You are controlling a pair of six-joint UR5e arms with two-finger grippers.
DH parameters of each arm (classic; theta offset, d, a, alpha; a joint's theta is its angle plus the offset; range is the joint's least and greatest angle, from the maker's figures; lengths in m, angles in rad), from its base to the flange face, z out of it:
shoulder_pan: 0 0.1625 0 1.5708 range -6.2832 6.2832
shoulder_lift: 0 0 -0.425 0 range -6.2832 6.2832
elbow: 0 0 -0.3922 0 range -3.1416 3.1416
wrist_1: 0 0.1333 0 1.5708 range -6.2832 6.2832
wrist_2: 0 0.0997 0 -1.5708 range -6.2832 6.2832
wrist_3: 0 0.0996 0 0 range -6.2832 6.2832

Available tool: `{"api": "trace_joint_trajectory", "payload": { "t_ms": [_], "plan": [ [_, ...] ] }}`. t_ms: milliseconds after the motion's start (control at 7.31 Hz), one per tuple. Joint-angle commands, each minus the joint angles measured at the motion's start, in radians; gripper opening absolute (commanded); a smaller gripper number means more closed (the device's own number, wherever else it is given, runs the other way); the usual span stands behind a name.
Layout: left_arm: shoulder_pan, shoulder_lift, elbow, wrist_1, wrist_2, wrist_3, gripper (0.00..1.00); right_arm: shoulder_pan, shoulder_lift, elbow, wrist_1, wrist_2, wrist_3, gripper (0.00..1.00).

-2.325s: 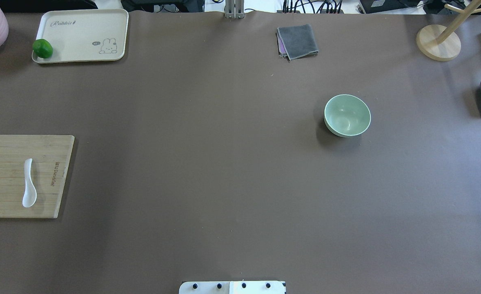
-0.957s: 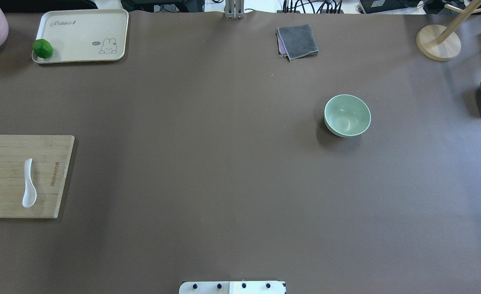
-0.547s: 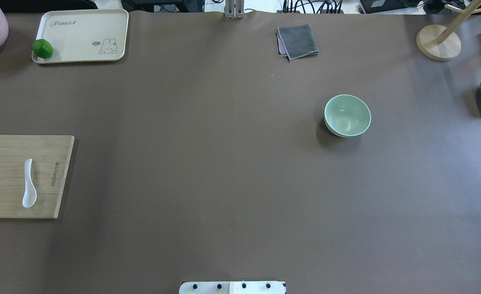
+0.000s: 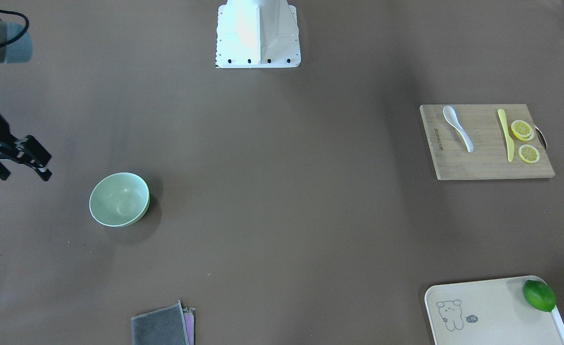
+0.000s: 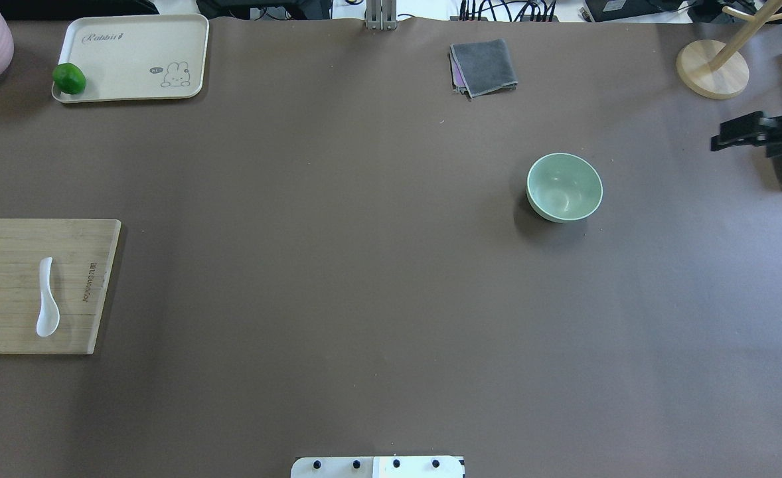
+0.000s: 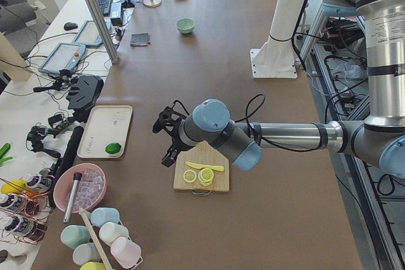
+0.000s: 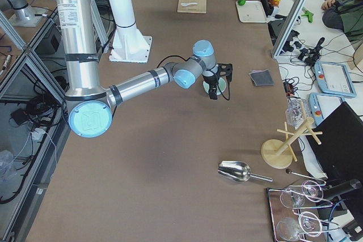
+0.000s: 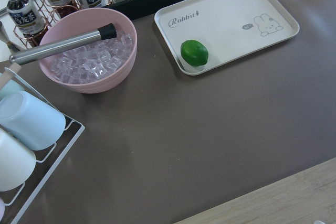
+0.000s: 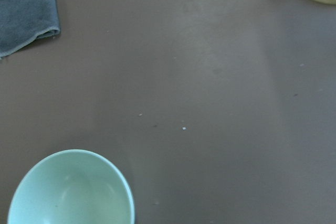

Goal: Place spoon in bowl
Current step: 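Reach the right gripper to the rim of the pale green bowl, then grip the bowl rim with the right gripper and drag it toward the table center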

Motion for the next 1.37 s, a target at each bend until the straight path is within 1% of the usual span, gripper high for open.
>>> {"api": "trace_joint_trajectory", "payload": {
  "t_ms": [0, 137, 274, 547, 684, 821, 957, 1231],
  "plan": [
    [0.002, -0.001, 0.002, 0.001, -0.006, -0.002, 0.98, -0.142, 0.034, -0.124, 0.191, -0.126, 0.159, 0.96],
    [0.002, -0.001, 0.002, -0.002, -0.008, -0.004, 0.98, -0.172, 0.033, -0.129, 0.192, -0.158, 0.205, 0.92],
    [0.002, -0.001, 0.002, -0.002, -0.008, -0.002, 0.98, -0.202, 0.025, -0.129, 0.192, -0.193, 0.209, 0.84],
    [0.011, -0.001, 0.003, 0.001, -0.008, -0.002, 0.98, -0.229, 0.028, -0.129, 0.192, -0.213, 0.227, 0.23],
    [0.018, -0.001, 0.003, 0.001, -0.008, -0.002, 0.98, -0.230, 0.034, -0.126, 0.192, -0.215, 0.235, 0.00],
    [0.018, -0.001, 0.003, -0.002, -0.008, -0.002, 0.98, -0.232, 0.048, -0.125, 0.192, -0.215, 0.241, 0.00],
    [0.020, -0.001, 0.003, -0.002, -0.008, -0.002, 0.98, -0.233, 0.097, -0.122, 0.171, -0.213, 0.264, 0.00],
    [0.026, -0.002, 0.003, -0.002, -0.008, -0.001, 0.98, -0.249, 0.250, -0.119, 0.019, -0.215, 0.334, 0.00]
  ]
}}
